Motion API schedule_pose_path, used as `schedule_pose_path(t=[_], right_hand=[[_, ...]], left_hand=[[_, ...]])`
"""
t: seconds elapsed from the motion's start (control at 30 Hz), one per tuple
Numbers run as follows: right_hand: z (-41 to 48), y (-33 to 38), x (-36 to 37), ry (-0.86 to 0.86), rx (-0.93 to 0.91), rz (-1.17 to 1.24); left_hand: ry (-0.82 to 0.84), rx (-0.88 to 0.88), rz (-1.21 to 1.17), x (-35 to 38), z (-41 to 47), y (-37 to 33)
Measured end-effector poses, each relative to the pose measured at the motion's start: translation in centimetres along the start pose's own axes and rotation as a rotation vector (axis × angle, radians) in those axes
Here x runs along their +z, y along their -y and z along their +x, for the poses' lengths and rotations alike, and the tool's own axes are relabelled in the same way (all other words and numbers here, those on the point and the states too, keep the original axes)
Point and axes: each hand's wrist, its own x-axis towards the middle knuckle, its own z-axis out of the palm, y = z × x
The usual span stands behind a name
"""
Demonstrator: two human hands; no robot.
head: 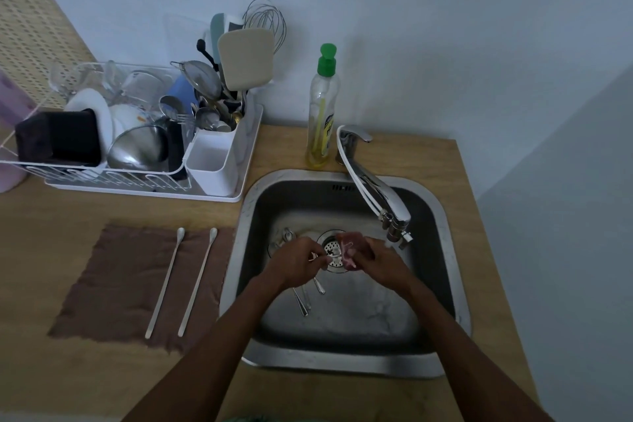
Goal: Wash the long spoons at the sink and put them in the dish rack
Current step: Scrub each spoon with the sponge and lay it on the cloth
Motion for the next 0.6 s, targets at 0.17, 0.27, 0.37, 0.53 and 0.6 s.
schedule_pose_path(t=[0.17,0.27,0.37,0.53,0.6], right_hand=[[-0.1,-0.9,0.6,-0.196,0.119,0.007],[-1.1,-1.3,1.0,-0.289,0.153,0.088],[-2.0,-1.4,-0.2,-0.118,0.108,0.251],[-3.0,0.0,-2.1,-0.151,0.072,0.299],[-3.3,0.4,-1.3,-0.307,0.116,0.304]], left_hand=[[0.021,0.033,-0.012,0.5,1.1,-0.9],[0.053,0.036,-0.001,1.0,1.8,-1.2],[0.092,0.035,-0.019,1.0,2.2,-1.5],[0.112,0.020,-0.099,1.6,2.6,-2.2],[0.117,0.025,-0.067,1.6,2.6,-3.1]])
